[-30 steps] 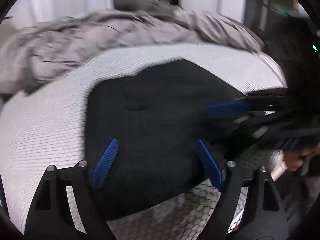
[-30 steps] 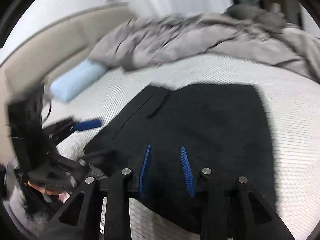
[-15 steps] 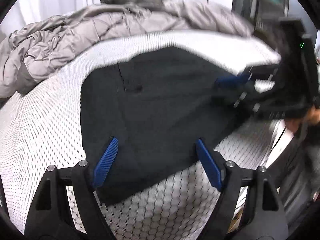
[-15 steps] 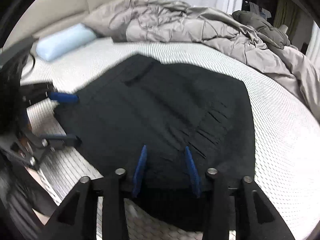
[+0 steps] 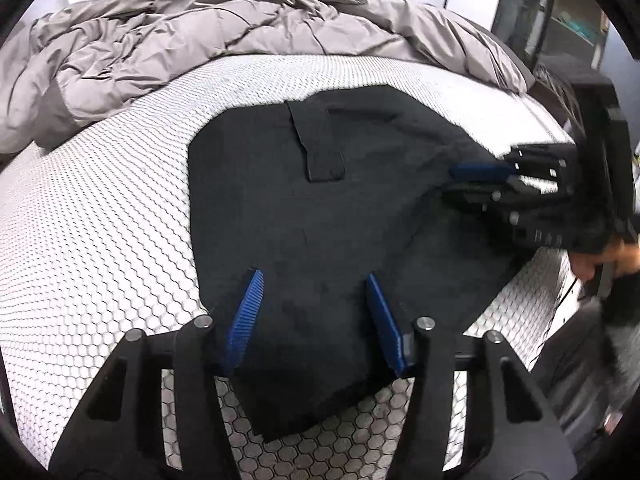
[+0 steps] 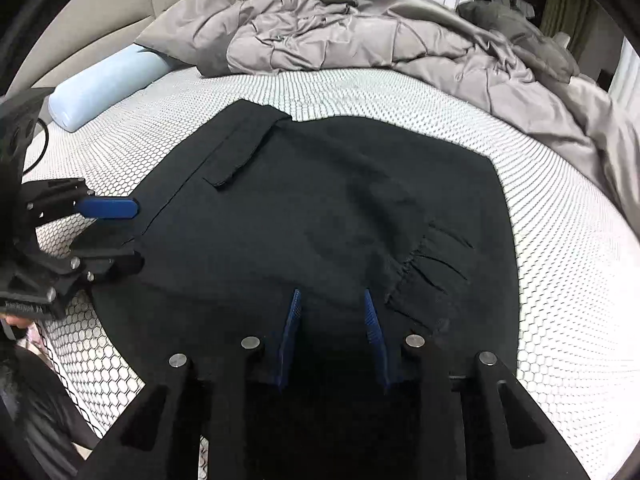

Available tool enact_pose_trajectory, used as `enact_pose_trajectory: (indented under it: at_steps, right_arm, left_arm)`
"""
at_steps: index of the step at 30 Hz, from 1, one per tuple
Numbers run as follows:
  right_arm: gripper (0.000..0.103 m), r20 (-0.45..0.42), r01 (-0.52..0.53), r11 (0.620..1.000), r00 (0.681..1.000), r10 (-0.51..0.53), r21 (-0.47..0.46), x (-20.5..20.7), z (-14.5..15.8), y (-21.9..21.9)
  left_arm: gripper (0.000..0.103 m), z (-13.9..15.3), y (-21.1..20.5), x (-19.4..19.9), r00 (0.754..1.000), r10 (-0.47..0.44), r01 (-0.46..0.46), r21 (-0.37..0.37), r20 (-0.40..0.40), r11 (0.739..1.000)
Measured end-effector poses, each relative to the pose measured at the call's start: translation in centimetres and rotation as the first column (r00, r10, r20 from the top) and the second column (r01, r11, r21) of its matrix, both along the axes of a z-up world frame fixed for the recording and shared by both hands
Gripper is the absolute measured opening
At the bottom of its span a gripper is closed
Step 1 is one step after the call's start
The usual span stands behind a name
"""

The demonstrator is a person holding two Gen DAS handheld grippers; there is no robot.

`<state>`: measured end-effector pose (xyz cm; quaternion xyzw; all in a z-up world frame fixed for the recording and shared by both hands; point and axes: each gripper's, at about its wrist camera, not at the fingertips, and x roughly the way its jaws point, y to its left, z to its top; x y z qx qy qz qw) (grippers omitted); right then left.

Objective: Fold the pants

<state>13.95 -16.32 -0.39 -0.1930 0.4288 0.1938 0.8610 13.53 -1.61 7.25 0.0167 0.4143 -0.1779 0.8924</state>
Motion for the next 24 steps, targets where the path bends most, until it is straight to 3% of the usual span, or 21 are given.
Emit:
enact_pose_trajectory:
  at_steps: [1, 3, 6, 7, 9, 12, 15, 20, 22, 24]
  right_arm:
    - [0.035, 0.014, -0.001, 1.000, 1.000, 0.001, -0.007, 0.0, 0.2, 0.3]
    - [0.036, 0.025, -0.050, 0.997, 0.999, 0.048, 0.065, -0.1, 1.0, 1.5]
    - [0.040, -0.003, -0.069, 0.990, 0.998, 0.070, 0.126, 1.8, 0.6, 3.3]
    - [0.039, -0.028, -0.058, 0.992, 0.998, 0.061, 0.112, 2.8, -0.2, 3.7]
    - [0.039, -0.069, -0.016, 0.998, 0.997, 0.020, 0.060, 4.2, -1.9, 3.7]
    - [0.039, -0.017, 0.063, 0.995, 0.998, -0.064, -0.077, 4.5, -1.6, 2.0]
    - [0.039, -0.064, 0.049, 0.999, 0.997, -0.049, 0.008, 4.5, -0.6, 0.3]
    - [0.044, -0.037, -0.010, 0.993, 0.999, 0.014, 0.117, 4.3, 1.2, 2.5]
    - [0.045, -0.036, -0.028, 0.996, 0.999, 0.031, 0.089, 5.3, 0.5, 4.6]
    - [0.045, -0.045, -0.037, 0.999, 0.998, 0.036, -0.006, 6.6, -1.2, 6.4]
  left_arm:
    - [0.051, 0.6, 0.0, 0.4, 1.000, 0.003, -0.003, -0.005, 0.017, 1.000]
    - [0.051, 1.9, -0.4, 1.9, 0.999, 0.003, -0.002, -0.019, 0.051, 1.000]
    - [0.051, 0.7, -1.0, 5.0, 1.000, -0.007, 0.007, -0.022, -0.024, 1.000]
    - [0.049, -0.6, -0.8, 5.9, 0.998, 0.003, -0.004, -0.017, -0.068, 1.000]
    - [0.048, -1.4, -0.2, 5.8, 0.998, -0.016, 0.014, -0.028, -0.054, 1.000]
    - [0.048, -0.9, 0.8, 5.0, 0.999, 0.025, -0.024, 0.024, -0.041, 0.999]
    - [0.048, -0.3, 2.1, 4.9, 0.994, 0.066, -0.064, 0.019, -0.084, 0.998]
    - [0.048, 2.1, 1.8, 6.9, 0.996, 0.082, -0.085, -0.058, -0.040, 0.995]
    - [0.048, 1.1, 0.7, 9.0, 0.995, 0.065, -0.069, -0.053, -0.076, 0.996]
    - [0.047, -0.6, -0.2, 9.9, 0.994, 0.055, -0.053, 0.023, -0.096, 0.998]
